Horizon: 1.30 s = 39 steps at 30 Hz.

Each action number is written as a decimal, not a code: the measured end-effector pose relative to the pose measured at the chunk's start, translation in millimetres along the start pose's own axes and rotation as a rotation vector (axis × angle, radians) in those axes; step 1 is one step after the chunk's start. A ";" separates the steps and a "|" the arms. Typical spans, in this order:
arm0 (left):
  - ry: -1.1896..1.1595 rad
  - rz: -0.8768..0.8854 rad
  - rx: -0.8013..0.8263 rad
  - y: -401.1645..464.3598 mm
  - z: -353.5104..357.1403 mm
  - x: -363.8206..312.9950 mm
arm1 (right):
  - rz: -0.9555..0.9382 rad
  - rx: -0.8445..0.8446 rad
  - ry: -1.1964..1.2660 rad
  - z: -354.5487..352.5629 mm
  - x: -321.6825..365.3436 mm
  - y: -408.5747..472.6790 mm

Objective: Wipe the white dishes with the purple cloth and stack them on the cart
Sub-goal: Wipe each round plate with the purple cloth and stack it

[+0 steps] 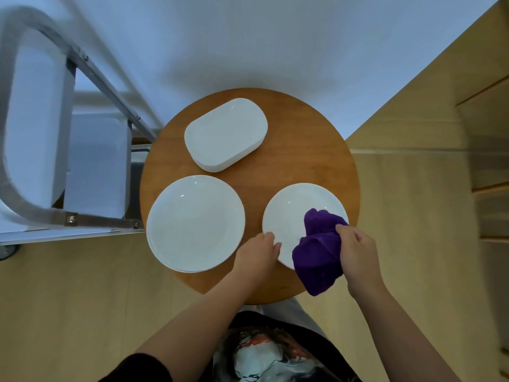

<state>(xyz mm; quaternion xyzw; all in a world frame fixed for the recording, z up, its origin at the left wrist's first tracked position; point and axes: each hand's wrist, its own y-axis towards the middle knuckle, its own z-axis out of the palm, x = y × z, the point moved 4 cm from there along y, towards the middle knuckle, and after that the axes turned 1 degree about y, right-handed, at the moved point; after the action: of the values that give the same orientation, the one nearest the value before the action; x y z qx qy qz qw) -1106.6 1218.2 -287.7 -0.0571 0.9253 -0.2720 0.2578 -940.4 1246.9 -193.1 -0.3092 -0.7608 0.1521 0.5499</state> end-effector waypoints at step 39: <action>-1.421 -0.482 -0.285 8.3 -10.7 -42.1 | -0.051 -0.083 0.185 -57.6 -0.9 42.4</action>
<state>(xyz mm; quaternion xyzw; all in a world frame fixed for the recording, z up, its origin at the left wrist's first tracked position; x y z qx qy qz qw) -1075.5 1240.6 -265.7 -0.4515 0.5249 -0.0967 0.7150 -873.8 1272.5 -197.9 -0.3249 -0.7199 0.0771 0.6084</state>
